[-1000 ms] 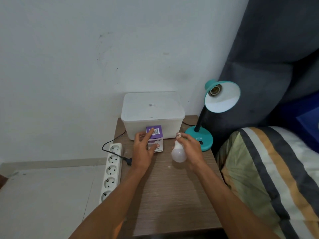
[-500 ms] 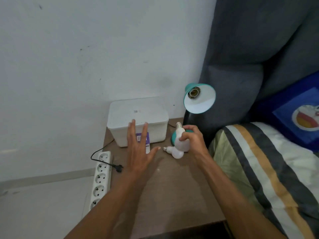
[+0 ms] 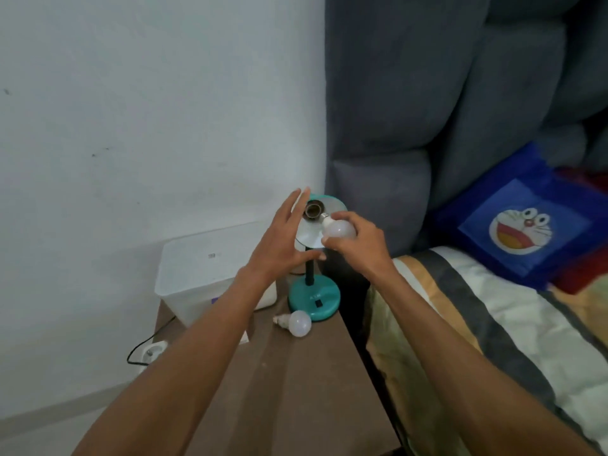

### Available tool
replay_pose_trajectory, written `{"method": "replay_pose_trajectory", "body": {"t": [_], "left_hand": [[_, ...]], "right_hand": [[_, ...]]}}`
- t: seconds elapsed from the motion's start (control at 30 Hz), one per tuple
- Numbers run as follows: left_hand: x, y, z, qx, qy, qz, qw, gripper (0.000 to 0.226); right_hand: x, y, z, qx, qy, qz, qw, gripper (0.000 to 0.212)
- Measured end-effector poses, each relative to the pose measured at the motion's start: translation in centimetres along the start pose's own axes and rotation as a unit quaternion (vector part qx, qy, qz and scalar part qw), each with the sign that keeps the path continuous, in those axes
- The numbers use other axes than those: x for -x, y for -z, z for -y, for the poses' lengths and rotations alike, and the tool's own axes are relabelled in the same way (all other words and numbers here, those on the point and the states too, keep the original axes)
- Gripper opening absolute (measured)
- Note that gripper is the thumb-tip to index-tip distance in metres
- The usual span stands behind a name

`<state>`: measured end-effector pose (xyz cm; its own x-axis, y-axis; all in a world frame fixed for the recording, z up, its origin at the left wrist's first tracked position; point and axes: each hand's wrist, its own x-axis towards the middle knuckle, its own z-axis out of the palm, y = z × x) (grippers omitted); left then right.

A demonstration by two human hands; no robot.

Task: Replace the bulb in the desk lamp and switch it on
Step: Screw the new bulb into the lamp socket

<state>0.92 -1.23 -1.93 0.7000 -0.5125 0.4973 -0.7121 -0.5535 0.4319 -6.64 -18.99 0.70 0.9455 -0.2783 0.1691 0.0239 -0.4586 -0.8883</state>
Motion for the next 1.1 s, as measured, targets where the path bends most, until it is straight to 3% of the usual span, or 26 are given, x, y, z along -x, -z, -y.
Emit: {"method": "replay_pose_trajectory", "body": {"t": [0.2,0.73,0.97,1.1], "left_hand": [[-0.7,0.0,1.9,-0.016,-0.044,0.026,0.999,0.12],[-0.8,0.1,2.1,-0.009,-0.066,0.017,0.998,0.103],[-0.9,-0.1,2.1,0.001,-0.063,0.012,0.998,0.102],[-0.8,-0.3,2.3,0.001,-0.062,0.003,0.998,0.101]], "right_hand": [[-1.0,-1.3,0.1,0.074,0.055,-0.006,0.996,0.069],[-0.5,-4.2,-1.0,0.151,0.165,-0.109,0.969,0.048],[-0.6,-4.6,-1.6,0.163,0.155,-0.114,0.968,0.055],[-0.9,-4.8,-1.1,0.094,0.074,-0.154,0.981,0.048]]}}
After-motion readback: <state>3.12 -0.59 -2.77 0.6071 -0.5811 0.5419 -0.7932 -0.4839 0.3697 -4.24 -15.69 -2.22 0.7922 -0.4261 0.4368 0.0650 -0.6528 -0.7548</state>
